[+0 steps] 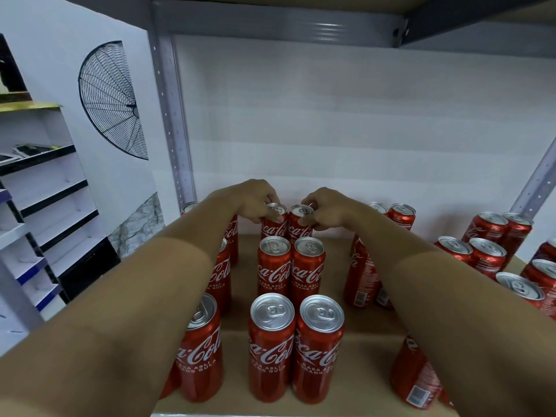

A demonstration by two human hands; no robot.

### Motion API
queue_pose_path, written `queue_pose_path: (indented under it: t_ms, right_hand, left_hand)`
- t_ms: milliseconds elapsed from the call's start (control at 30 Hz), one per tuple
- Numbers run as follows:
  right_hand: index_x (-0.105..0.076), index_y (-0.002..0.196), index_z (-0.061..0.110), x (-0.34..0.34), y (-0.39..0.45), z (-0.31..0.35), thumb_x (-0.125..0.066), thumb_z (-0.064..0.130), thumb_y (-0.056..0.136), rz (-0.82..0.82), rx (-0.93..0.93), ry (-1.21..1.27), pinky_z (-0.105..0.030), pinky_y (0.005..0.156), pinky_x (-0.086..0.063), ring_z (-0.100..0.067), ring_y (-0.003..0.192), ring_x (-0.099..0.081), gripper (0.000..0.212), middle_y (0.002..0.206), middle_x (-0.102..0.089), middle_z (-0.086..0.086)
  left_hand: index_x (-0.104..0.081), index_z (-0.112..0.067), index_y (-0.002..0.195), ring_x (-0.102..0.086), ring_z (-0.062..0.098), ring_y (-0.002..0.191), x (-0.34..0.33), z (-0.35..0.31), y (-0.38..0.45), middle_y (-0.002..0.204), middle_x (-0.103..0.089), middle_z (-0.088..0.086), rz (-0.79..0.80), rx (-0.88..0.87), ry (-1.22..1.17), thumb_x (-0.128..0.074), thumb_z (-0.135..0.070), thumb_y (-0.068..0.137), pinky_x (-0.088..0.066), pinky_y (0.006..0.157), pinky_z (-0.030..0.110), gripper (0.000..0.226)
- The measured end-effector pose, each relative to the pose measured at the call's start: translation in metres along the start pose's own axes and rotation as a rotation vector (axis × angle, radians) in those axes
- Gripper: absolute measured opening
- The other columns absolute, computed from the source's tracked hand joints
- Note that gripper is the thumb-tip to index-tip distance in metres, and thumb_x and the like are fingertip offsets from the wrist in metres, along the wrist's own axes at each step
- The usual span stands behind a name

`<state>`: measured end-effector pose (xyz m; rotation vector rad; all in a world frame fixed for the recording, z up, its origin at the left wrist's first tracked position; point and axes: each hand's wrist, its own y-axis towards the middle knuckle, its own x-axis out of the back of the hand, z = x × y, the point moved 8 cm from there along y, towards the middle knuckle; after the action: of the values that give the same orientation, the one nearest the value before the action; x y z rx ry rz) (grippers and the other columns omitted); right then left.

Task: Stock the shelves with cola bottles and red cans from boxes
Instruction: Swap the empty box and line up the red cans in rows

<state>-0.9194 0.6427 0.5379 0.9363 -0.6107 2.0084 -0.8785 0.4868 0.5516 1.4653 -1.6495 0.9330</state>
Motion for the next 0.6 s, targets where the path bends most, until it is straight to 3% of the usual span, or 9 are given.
queue_pose_path:
  t_ms: [167,300,367,467,600]
  right_hand:
    - [-0.069,0.117,0.004,0.002,0.0,-0.004,-0.08,0.015,0.086,-0.005,-0.029,0.006,-0.049,0.086,-0.061,-0.038,0.099,-0.071,0.035,0.103,-0.073,-0.017]
    - [-0.048,0.146,0.007,-0.001,-0.003,-0.003,-0.08,0.016,0.086,0.002,-0.04,0.044,-0.043,0.089,-0.058,-0.032,0.098,-0.07,0.068,0.123,-0.065,-0.014]
    - [-0.04,0.152,0.01,0.0,-0.008,-0.001,-0.08,0.02,0.087,-0.003,-0.022,-0.002,-0.042,0.097,-0.056,-0.027,0.106,-0.065,0.078,0.139,-0.056,-0.011]
    - [-0.042,0.152,0.012,0.005,-0.02,-0.002,-0.079,0.022,0.087,-0.021,0.002,-0.034,-0.039,0.109,-0.045,-0.026,0.129,-0.054,0.075,0.148,-0.052,-0.01]
    - [-0.052,0.146,0.012,0.024,-0.046,-0.008,-0.077,0.019,0.089,-0.099,0.033,-0.016,-0.033,0.109,-0.042,-0.021,0.131,-0.054,0.063,0.142,-0.059,-0.006]
  left_hand:
    - [-0.067,-0.016,0.128,-0.073,0.01,0.075,-0.003,-0.006,-0.001,0.129,-0.066,0.001,0.028,0.006,0.037,-0.081,-0.037,0.088,-0.058,0.071,0.023,0.047]
    - [-0.066,-0.019,0.129,-0.074,0.022,0.097,-0.004,-0.008,0.0,0.13,-0.066,0.003,0.066,0.048,0.11,-0.08,-0.04,0.088,-0.061,0.092,0.04,0.049]
    - [-0.06,-0.019,0.139,-0.072,0.022,0.103,-0.002,-0.011,-0.002,0.139,-0.06,0.002,0.062,0.06,0.152,-0.079,-0.042,0.088,-0.058,0.097,0.04,0.06]
    - [-0.046,-0.019,0.152,-0.053,0.023,0.133,0.002,-0.018,-0.004,0.153,-0.049,0.001,0.004,0.035,0.214,-0.078,-0.045,0.088,-0.044,0.107,0.037,0.076]
    - [-0.045,-0.026,0.151,-0.045,0.025,0.14,0.0,-0.041,-0.006,0.156,-0.044,0.002,-0.072,-0.055,0.16,-0.078,-0.043,0.088,-0.042,0.11,0.041,0.073]
